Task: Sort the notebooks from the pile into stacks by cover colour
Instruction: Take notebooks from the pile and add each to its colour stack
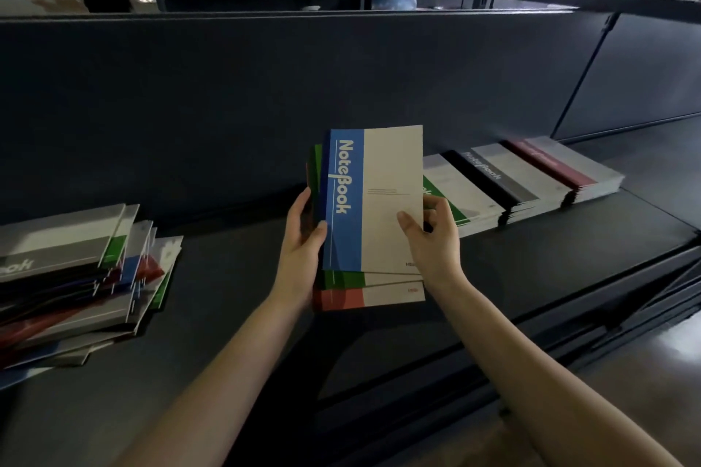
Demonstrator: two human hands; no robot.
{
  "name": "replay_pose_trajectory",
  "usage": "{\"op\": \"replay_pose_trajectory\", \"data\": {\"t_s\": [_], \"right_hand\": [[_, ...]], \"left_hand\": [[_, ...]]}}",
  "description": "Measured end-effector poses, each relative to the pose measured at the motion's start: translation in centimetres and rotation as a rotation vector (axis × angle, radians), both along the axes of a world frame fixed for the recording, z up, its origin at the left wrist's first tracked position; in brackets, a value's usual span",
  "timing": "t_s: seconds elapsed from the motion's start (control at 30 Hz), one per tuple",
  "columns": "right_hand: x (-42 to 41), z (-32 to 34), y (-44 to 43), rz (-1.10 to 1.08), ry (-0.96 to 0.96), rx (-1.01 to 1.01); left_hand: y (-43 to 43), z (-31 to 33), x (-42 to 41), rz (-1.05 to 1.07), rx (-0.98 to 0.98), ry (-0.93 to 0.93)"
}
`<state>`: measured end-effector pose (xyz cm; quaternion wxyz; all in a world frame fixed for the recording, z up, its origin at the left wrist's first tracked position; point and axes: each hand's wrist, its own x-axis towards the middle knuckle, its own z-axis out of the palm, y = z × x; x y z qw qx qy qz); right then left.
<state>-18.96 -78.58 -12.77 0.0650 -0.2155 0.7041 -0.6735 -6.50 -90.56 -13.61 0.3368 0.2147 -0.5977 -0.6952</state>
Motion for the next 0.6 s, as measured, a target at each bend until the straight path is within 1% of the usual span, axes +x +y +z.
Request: {"op": "replay_pose_trajectory", "data": {"t_s": [0.13,0.3,0.4,0.5,0.6], "right_hand": [[0.1,0.1,-1.0,0.050,-0.042,-0.046],[-0.3,0.1,-2.2,0.064,-0.024,0.007],[-0.7,-0.1,-3.0,0.069,-0.068,0.017],[-1.0,-0.3,-3.6,0.093,-0.063,0.013],[-1.4,-0.5,-4.1,0.089,-0.048,0.032]], "left_hand": [[-1.1,-0.1,0.6,0.034,-0.087,-0.001],[-2.2,-0.4,1.3,0.106,-0.134,-0.004],[-2.8,-0.6,1.5,0.138,-0.128,-0.012],[-2.9,-0.6,1.6,0.168,-0.099,0.005],[-3.2,-0.9,1.8,0.188,-0.131,-0.006]]}}
